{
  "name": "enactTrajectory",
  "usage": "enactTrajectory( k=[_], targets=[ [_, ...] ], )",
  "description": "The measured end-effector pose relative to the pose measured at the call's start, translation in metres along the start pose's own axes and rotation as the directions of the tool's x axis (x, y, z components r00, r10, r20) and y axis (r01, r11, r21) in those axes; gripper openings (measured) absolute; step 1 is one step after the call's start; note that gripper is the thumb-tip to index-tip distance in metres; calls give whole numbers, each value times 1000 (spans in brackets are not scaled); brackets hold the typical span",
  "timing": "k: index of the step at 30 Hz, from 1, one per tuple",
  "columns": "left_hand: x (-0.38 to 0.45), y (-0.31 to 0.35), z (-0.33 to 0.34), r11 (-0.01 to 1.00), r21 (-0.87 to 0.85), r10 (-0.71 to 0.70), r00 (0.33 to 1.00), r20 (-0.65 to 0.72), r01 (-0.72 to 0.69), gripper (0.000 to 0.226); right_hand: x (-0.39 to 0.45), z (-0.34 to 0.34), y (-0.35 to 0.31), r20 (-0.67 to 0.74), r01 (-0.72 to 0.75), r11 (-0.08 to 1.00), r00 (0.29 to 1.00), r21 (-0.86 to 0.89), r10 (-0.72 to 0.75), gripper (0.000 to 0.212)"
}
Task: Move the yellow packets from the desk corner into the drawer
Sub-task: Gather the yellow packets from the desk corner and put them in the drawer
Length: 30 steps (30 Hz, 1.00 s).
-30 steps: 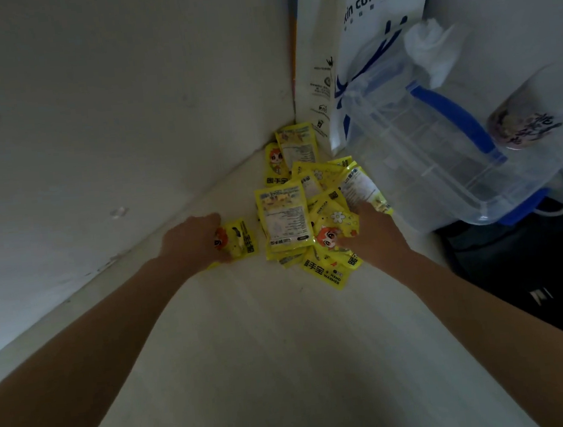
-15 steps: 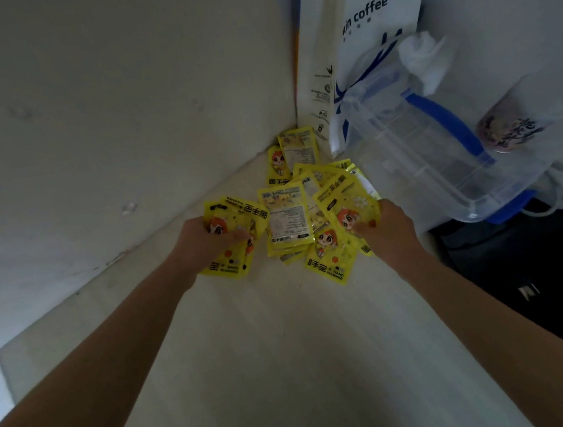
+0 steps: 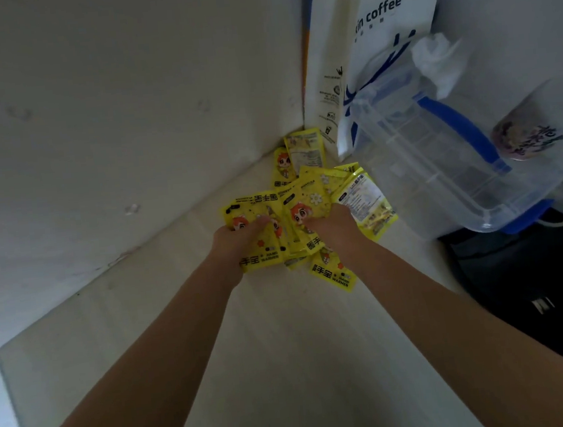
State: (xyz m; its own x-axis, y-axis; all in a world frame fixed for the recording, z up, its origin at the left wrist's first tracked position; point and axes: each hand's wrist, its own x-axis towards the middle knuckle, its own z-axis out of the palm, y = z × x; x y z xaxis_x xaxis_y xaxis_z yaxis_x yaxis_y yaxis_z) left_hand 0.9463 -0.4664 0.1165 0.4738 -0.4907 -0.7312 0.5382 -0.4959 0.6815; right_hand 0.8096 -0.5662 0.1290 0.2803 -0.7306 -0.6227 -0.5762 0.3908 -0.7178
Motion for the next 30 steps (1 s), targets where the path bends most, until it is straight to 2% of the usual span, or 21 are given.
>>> enactTrajectory(
  k=[2,7,10,14,18,23,26,30],
  targets=[
    [1,-2,3,1000,-30,4,1000,16,-3,28,1,2,-1,-2,2,1000,1000,11,-2,53],
    [-1,-7,3,999,-46,-11,1000,-12,10,22,-8,1,2,-8,23,1000,1000,-10,-23,61],
    [-8,-14,0,998,-63,-24,999,-27,22,29,-14,2,10,-8,5,1000,1000,-13,-5,60],
    [-27,-32,-7,995,-87,-51,998,-23,49,34,-31,-3,29,47,-78,996,996,48,76,56],
    [-57,-54,-13,992,-105,-69,998,-2,68,34,-59,-16,47,46,-92,978,995,188,85,54],
    [-98,-79,-20,997,-59,-41,999,36,43,32,-94,-31,75,-33,-39,976,998,214,47,45],
    [-121,-93,-23,1000,6,7,997,76,-8,24,-114,-39,94,-55,-66,970,995,234,81,45],
    [-146,-115,-26,996,80,17,992,126,-28,26,-147,-48,123,-78,-72,960,992,269,97,46]
  ],
)
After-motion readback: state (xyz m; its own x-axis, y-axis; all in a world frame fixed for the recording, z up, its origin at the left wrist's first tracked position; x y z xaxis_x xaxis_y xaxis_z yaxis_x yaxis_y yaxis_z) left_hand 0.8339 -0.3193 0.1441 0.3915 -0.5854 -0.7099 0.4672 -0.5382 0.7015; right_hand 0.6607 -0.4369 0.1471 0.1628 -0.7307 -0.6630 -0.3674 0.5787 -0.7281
